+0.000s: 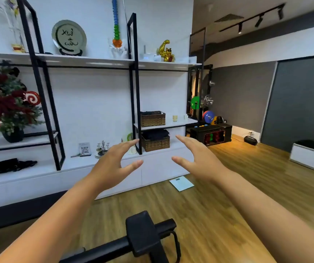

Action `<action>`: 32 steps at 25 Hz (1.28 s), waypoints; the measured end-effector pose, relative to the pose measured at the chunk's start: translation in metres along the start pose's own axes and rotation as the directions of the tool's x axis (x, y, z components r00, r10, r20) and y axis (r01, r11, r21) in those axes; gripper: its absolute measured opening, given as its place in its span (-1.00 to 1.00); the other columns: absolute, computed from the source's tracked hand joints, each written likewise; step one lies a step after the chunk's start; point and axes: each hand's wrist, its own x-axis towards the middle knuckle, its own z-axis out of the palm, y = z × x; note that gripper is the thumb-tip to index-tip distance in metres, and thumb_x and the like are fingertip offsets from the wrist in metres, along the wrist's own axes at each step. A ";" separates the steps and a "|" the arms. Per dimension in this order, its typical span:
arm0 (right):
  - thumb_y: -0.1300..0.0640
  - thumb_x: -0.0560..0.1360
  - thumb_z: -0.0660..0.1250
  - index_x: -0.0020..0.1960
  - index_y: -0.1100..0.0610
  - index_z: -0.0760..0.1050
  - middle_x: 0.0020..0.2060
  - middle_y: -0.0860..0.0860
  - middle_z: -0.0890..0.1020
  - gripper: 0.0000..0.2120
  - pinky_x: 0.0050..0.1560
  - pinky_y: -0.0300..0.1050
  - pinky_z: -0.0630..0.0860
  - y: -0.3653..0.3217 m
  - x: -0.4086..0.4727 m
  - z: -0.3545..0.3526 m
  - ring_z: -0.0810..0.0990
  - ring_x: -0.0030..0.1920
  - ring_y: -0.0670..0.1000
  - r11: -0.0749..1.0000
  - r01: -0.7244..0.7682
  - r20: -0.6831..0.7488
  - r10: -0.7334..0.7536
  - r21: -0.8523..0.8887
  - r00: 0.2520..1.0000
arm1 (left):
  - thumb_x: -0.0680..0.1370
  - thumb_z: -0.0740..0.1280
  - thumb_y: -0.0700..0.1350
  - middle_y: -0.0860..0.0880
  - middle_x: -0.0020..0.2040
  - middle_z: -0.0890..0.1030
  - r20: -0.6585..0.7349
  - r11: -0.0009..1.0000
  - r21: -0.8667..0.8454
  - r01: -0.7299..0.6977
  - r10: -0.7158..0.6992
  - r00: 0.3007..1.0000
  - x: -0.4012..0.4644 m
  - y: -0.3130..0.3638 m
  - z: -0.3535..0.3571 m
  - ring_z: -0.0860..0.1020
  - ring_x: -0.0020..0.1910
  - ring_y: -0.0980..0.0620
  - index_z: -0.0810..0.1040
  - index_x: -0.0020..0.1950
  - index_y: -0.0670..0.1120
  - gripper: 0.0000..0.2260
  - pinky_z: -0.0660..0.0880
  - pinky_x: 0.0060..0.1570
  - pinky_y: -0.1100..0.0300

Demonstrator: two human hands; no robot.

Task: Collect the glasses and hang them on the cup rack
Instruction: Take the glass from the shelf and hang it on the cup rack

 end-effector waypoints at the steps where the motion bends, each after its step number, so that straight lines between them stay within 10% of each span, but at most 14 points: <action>1: -0.42 0.54 0.27 0.66 -0.25 0.13 0.63 -0.14 0.32 -0.24 0.55 0.10 0.30 0.011 -0.005 -0.008 0.25 0.61 -0.04 1.000 0.001 -0.011 -0.001 -0.001 1.000 | 0.55 0.28 0.38 0.15 0.55 0.41 -0.003 1.000 -0.010 -0.021 0.021 1.000 0.007 0.009 0.010 0.35 0.52 0.10 0.25 0.62 0.28 -0.35 0.36 0.48 -0.03; 17: -0.40 0.54 0.34 0.68 -0.20 0.15 0.64 -0.11 0.31 -0.20 0.56 0.01 0.24 0.225 -0.046 -0.134 0.20 0.64 -0.06 0.995 -0.065 -0.008 0.064 -0.077 0.998 | 0.51 0.24 0.43 0.23 0.55 0.36 0.004 0.999 -0.030 -0.041 0.041 0.999 0.116 0.157 0.178 0.28 0.54 0.18 0.23 0.62 0.29 -0.31 0.24 0.38 0.20; 32: -0.33 0.57 0.35 0.69 -0.13 0.16 0.65 -0.07 0.29 -0.21 0.59 0.13 0.30 0.316 0.027 -0.117 0.23 0.63 0.00 0.984 -0.149 0.010 0.150 -0.095 0.989 | 0.58 0.34 0.28 0.22 0.55 0.37 0.034 0.995 -0.057 -0.082 0.084 0.996 0.229 0.120 0.264 0.31 0.54 0.16 0.27 0.63 0.21 -0.36 0.31 0.48 0.11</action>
